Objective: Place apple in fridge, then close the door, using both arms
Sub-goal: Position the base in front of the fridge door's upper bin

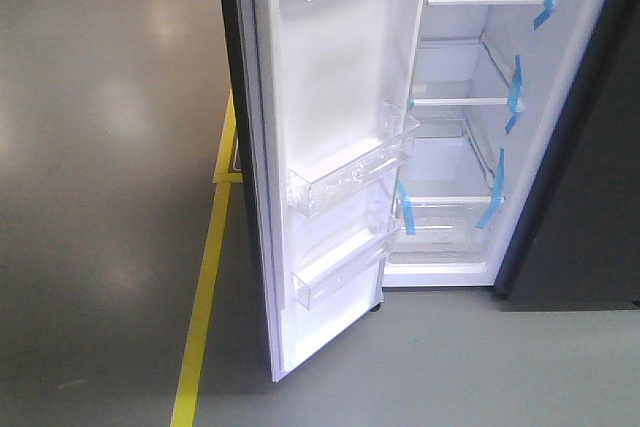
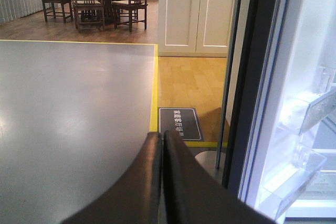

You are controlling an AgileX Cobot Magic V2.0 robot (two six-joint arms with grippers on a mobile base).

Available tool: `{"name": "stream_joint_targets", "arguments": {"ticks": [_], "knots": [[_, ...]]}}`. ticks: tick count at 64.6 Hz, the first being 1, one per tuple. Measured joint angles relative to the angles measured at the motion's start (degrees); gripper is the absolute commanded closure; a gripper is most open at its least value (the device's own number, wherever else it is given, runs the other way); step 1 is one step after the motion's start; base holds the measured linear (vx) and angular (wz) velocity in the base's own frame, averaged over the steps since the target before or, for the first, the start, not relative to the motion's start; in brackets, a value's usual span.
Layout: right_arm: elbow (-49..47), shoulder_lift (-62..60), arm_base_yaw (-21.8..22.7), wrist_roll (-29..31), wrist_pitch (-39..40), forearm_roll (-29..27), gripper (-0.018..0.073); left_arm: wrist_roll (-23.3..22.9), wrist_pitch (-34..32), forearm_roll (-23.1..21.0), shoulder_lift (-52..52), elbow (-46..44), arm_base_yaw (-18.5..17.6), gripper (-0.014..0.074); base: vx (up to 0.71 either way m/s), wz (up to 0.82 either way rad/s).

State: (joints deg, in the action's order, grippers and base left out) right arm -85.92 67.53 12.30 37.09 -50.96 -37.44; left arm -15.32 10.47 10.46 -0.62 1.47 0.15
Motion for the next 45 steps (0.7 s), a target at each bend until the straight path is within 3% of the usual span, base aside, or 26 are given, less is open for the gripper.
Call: {"name": "stream_joint_targets", "arguments": {"ticks": [45], "knots": [[0.0, 0.0, 0.0, 0.0, 0.0, 0.0, 0.0571, 0.0, 0.0, 0.0, 0.0, 0.0, 0.0, 0.0603, 0.11, 0.00]]}}
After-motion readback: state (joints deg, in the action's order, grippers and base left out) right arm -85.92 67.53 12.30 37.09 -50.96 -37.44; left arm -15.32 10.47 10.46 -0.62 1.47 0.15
